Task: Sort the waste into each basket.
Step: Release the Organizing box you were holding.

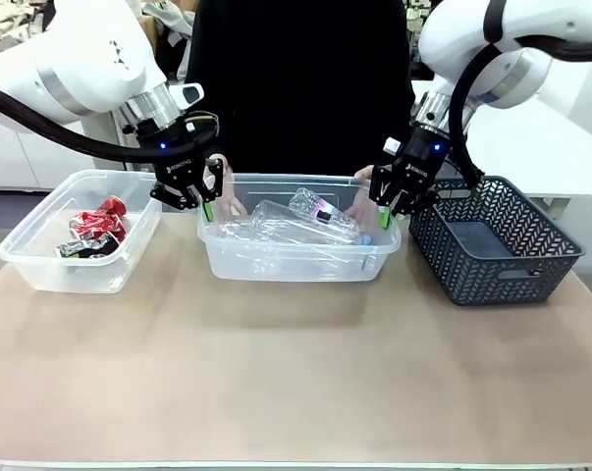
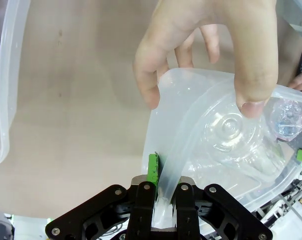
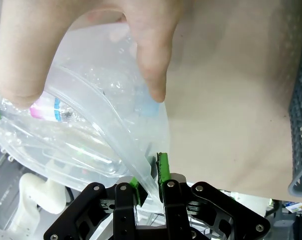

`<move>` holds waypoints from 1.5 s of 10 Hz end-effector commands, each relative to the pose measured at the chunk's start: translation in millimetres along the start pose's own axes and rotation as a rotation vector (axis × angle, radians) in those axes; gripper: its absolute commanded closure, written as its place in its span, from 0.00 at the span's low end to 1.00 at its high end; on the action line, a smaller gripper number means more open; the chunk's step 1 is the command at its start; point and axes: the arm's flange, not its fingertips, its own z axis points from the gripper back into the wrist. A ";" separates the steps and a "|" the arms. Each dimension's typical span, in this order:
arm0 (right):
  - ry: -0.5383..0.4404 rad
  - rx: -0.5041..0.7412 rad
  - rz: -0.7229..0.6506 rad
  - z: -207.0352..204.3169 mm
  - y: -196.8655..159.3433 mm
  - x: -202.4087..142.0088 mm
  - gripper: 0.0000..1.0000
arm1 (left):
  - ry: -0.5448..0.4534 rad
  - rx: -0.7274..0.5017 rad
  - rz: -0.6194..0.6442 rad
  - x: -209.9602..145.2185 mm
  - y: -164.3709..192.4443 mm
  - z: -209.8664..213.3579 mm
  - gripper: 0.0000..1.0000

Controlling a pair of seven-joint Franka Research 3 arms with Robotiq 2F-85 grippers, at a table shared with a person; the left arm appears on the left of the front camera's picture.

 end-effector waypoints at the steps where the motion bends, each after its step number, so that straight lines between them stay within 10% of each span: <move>1: -0.009 0.002 0.001 -0.6 -0.1 1.3 0.92 | -0.016 -0.015 0.011 -2.1 2.1 7.8 0.94; 3: 0.000 0.000 0.000 0.0 0.0 0.0 0.92 | -0.016 -0.015 0.011 -2.1 2.1 7.8 0.94; 4: -0.075 0.117 0.093 16.4 -7.4 -17.0 0.92 | 0.000 0.000 0.000 0.0 0.0 0.0 0.73; 5: -0.176 0.145 0.096 27.0 -13.0 -28.9 0.36 | 0.007 0.021 -0.017 -3.9 -3.8 0.0 0.36; 6: -0.207 0.173 0.105 29.3 -16.2 -34.2 0.36 | 0.006 0.023 -0.016 -5.5 -5.0 -0.4 0.14; 7: -0.229 0.177 0.096 28.9 -18.9 -36.2 0.00 | -0.002 0.031 -0.012 -7.7 -5.5 -0.9 0.00; 10: -0.248 0.185 0.091 30.2 -22.9 -40.3 0.13 | -0.019 0.029 -0.015 -12.5 -7.5 0.5 0.01; 15: -0.285 0.186 0.095 30.8 -26.8 -47.8 0.00 | -0.017 0.010 -0.030 -18.5 -4.7 2.2 0.00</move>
